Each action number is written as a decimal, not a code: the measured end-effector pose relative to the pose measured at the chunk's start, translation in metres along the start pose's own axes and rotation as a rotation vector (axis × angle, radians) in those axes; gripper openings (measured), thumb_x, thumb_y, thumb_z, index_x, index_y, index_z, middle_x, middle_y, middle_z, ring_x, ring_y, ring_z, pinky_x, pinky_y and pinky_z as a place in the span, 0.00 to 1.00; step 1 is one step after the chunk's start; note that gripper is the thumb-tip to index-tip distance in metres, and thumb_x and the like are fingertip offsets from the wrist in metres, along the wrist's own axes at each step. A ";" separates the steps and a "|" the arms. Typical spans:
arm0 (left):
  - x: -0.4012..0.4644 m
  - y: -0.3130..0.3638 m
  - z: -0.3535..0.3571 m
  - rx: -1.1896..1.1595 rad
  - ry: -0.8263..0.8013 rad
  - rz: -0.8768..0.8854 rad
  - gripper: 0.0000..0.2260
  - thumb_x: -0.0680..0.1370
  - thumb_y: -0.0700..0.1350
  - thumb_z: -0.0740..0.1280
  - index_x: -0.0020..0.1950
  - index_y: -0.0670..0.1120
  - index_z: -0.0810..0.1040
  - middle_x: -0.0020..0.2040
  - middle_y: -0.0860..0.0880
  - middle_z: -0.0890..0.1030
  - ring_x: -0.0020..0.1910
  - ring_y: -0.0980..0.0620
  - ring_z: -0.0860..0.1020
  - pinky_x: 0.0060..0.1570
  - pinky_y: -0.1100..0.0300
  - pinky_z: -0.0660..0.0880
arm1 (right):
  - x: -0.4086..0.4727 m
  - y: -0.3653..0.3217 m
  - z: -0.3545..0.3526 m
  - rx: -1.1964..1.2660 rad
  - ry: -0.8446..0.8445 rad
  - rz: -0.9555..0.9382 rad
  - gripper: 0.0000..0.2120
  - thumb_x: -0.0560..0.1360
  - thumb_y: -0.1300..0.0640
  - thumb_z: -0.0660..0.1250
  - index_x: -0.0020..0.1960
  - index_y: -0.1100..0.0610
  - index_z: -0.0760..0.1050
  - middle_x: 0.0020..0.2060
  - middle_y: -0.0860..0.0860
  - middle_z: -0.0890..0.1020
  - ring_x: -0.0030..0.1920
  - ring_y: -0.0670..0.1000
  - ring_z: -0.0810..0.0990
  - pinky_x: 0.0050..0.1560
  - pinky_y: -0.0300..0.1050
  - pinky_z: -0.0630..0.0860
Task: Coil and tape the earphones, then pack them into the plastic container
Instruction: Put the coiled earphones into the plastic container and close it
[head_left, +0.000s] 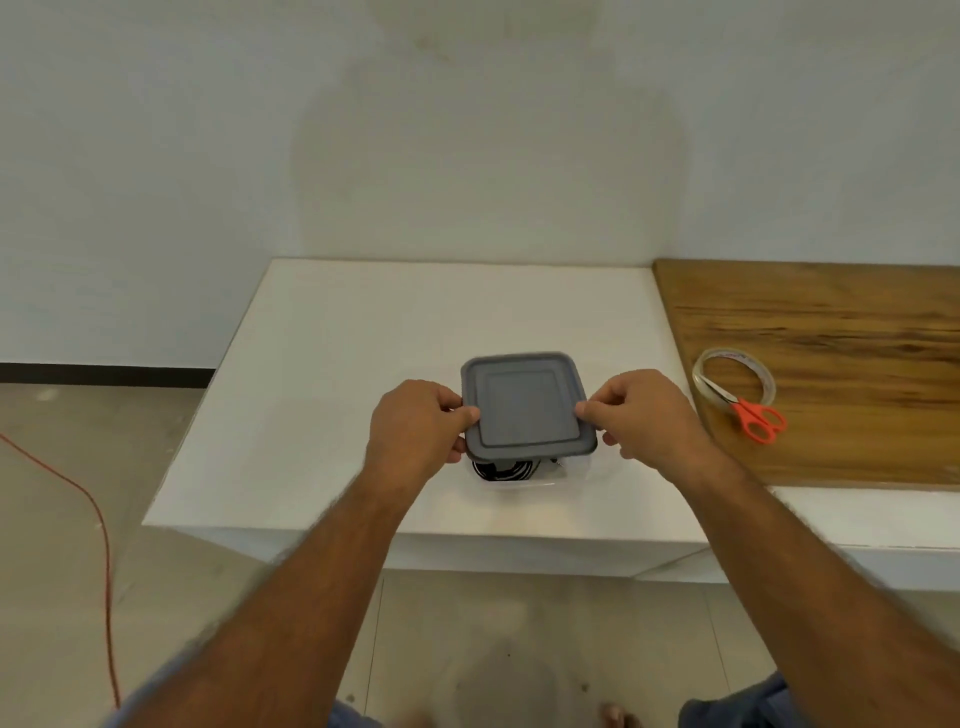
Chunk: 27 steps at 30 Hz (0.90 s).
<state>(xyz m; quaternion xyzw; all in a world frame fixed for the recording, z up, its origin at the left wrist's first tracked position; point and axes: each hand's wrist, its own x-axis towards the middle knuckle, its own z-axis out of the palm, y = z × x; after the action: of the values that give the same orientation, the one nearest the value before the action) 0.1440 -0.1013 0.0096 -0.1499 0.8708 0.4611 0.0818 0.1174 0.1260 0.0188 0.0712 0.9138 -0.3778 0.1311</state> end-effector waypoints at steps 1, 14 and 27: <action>-0.002 0.001 0.001 0.071 0.011 0.014 0.05 0.77 0.47 0.70 0.46 0.47 0.84 0.35 0.51 0.84 0.30 0.57 0.82 0.36 0.67 0.78 | -0.001 0.001 0.001 -0.022 -0.013 0.020 0.11 0.73 0.53 0.73 0.36 0.58 0.81 0.33 0.53 0.84 0.39 0.56 0.84 0.43 0.57 0.83; -0.004 -0.001 0.006 0.217 -0.001 -0.030 0.07 0.76 0.48 0.72 0.48 0.45 0.82 0.37 0.49 0.84 0.33 0.55 0.83 0.40 0.62 0.79 | 0.007 0.008 0.010 -0.045 -0.068 0.088 0.06 0.71 0.56 0.76 0.42 0.57 0.80 0.33 0.54 0.84 0.35 0.53 0.85 0.42 0.52 0.84; -0.005 -0.012 0.000 -0.080 -0.239 -0.216 0.14 0.73 0.44 0.75 0.55 0.39 0.79 0.44 0.44 0.83 0.41 0.51 0.84 0.37 0.57 0.82 | 0.000 0.005 -0.002 0.105 -0.227 0.166 0.07 0.74 0.59 0.74 0.48 0.61 0.79 0.40 0.57 0.84 0.39 0.53 0.86 0.37 0.48 0.83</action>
<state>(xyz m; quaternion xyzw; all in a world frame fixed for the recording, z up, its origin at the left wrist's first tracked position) 0.1527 -0.1068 0.0023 -0.1898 0.8147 0.4984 0.2277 0.1180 0.1313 0.0169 0.1099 0.8632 -0.4185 0.2603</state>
